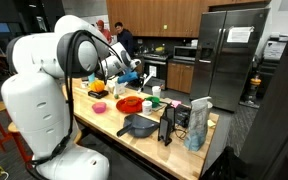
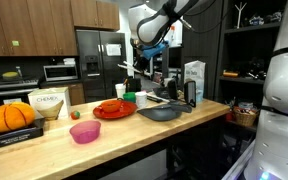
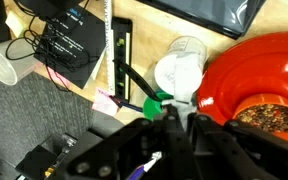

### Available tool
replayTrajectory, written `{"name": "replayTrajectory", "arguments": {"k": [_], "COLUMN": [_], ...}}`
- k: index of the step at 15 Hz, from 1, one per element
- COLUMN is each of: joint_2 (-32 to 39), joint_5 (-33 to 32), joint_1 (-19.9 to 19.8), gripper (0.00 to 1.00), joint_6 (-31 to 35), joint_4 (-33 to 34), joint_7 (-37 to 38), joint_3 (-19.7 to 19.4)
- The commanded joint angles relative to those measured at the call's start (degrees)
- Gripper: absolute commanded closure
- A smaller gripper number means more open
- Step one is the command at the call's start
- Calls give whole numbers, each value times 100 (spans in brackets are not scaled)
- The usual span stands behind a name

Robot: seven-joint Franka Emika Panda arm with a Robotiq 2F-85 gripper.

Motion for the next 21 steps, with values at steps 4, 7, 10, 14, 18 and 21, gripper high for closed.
{"name": "replayTrajectory", "arguments": {"k": [4,7,10,14,18,21], "joint_2": [-1527,-2041,-2352,-2432,-2219,-2000], "joint_5": [974,1431,1860,2302,2607,2663], "joint_1": [25,67,132,229,229,195], "gripper": [98,98,98,98,98,98], "joint_6": [10,-14,-111,-352,-801,-1164], "joint_4": [-1575,-2061,-2267,-2248,-2045,-1880], "joint_7": [-411,-576,-775,-1115,-1494,-1724], "joint_3": [205,259,272,246,187,156]}}
